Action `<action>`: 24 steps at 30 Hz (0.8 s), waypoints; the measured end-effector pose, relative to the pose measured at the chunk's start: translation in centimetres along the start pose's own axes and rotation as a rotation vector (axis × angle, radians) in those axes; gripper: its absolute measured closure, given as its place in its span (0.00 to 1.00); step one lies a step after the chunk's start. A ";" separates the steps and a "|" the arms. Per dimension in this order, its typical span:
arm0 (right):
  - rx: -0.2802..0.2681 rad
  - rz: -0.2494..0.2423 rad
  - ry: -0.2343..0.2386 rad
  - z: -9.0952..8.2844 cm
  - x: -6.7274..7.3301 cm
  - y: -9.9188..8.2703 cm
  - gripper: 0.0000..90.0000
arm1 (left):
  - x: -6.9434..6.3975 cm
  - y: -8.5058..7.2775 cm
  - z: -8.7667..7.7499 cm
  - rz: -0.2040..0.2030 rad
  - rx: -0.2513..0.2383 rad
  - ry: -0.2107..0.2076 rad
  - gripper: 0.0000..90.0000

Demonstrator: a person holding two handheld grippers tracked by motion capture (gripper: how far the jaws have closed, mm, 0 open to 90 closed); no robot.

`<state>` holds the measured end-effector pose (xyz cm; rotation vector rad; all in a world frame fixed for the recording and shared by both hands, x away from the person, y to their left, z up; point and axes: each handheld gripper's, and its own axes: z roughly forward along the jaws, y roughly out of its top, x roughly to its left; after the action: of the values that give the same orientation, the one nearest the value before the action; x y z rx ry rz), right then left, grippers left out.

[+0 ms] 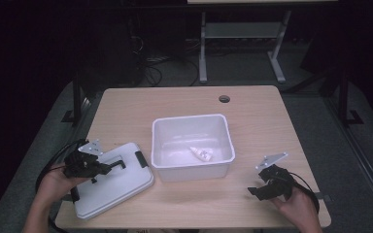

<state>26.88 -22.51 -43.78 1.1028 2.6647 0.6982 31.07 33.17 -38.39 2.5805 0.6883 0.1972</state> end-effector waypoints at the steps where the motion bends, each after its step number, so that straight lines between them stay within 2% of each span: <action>1: -0.002 0.000 0.001 0.0 0.0 0.0 0.34 | 0.0 0.0 -0.2 0.002 -0.004 0.003 0.94; 15: 0.000 -0.003 0.002 0.0 0.1 0.2 0.34 | -0.3 0.4 -2.8 0.027 -0.025 0.005 0.93; 24: -0.001 0.004 0.002 0.0 0.0 0.2 0.34 | -0.1 0.7 -4.7 0.042 -0.036 0.001 0.93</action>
<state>26.99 -22.35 -43.62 1.1087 2.6642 0.7020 30.16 34.44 -33.91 2.5620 0.6253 0.2222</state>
